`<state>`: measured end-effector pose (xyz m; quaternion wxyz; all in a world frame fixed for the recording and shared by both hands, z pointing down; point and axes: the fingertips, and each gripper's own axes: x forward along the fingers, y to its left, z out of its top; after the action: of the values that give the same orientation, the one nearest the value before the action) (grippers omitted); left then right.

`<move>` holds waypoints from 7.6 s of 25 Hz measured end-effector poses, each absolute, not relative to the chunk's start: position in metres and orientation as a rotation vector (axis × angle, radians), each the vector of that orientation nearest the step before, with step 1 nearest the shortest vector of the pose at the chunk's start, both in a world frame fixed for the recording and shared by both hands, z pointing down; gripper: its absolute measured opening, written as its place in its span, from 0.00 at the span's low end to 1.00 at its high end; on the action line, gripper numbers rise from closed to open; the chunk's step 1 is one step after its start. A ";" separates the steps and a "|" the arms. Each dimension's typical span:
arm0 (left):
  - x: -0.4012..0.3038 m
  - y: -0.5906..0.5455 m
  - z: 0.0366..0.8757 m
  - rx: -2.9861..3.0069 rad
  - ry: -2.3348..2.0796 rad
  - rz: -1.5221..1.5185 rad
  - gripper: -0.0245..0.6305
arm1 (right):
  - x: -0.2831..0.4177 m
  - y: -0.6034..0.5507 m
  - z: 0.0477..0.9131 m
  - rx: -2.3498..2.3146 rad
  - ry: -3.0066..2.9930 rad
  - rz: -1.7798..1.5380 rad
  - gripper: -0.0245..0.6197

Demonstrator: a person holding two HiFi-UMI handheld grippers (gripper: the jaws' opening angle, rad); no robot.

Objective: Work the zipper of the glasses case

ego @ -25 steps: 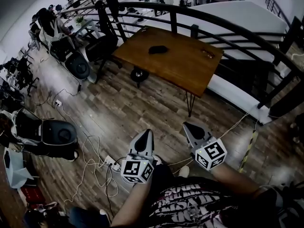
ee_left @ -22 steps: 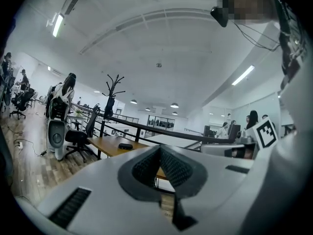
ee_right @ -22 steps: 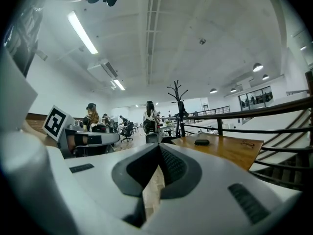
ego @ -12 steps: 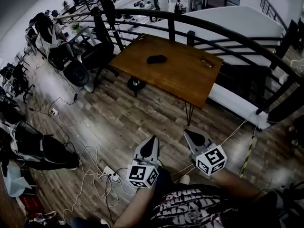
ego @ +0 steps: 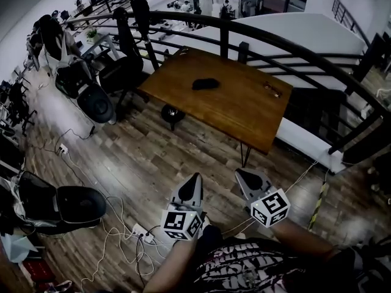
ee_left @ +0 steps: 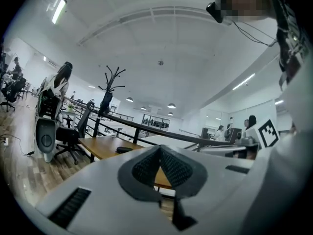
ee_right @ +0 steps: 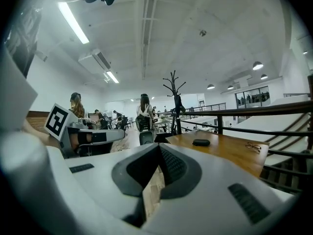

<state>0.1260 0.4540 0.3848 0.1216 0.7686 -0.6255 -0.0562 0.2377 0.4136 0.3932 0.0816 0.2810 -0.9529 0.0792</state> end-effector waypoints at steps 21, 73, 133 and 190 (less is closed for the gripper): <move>0.026 0.375 0.385 2.380 -1.581 -0.233 0.05 | 0.116 0.356 0.379 0.991 -2.768 0.181 0.03; 0.038 0.085 0.395 2.183 -1.772 -0.059 0.05 | 0.168 0.037 0.390 0.942 -2.808 0.366 0.03; -0.064 -0.150 0.656 2.028 -0.994 0.193 0.05 | 0.023 -0.212 0.534 1.231 -2.381 0.489 0.03; -0.063 -0.183 0.658 2.107 -1.050 0.669 0.11 | 0.015 -0.145 0.706 0.254 -2.172 0.269 0.03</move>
<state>-0.0625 -0.1833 0.6575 0.3400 0.8097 -0.4034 0.2571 0.0145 -0.1454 0.7057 0.4522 0.1026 -0.8793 0.1087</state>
